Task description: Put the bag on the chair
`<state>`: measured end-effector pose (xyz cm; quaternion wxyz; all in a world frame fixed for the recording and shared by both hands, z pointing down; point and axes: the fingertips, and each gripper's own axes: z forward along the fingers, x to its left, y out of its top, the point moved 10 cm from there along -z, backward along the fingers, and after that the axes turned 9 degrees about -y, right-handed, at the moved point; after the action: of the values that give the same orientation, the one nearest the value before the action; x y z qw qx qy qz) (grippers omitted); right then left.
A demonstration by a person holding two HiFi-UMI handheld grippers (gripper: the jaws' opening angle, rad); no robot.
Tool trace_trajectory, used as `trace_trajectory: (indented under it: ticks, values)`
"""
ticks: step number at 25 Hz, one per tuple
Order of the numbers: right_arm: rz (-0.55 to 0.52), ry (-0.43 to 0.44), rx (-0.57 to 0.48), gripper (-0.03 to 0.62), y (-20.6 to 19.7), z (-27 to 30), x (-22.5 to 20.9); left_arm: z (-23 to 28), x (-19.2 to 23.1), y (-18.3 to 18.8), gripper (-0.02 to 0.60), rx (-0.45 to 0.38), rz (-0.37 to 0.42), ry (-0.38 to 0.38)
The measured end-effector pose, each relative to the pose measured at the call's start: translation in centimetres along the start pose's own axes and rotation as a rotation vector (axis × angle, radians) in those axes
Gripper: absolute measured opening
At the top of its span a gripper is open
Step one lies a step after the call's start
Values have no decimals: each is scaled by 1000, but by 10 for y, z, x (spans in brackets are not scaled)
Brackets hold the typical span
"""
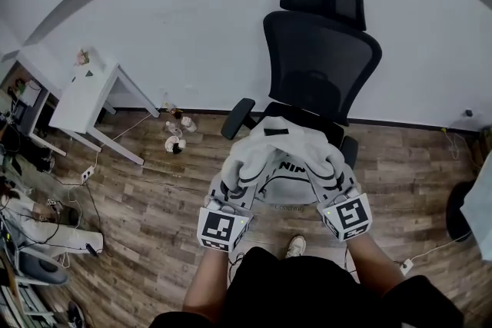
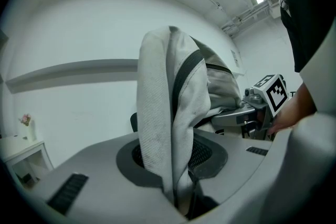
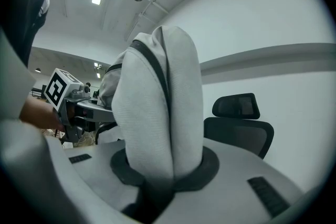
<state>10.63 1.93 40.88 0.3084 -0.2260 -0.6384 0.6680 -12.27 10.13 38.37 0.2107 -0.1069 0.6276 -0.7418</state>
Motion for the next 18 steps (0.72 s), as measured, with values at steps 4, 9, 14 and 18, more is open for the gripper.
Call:
trace_trajectory:
  ticks: [4, 9, 14, 18]
  values:
    - [18, 7, 1, 95, 3, 32, -16, 24, 27, 6, 112, 13, 1, -8]
    - [25, -2, 0, 95, -4, 34, -13, 26, 30, 0, 112, 17, 12, -16]
    - [21, -26, -5, 95, -9, 43, -15, 36, 39, -6, 112, 7, 21, -25]
    - [15, -56, -13, 95, -13, 46, -15, 42, 46, -10, 112, -1, 29, -58]
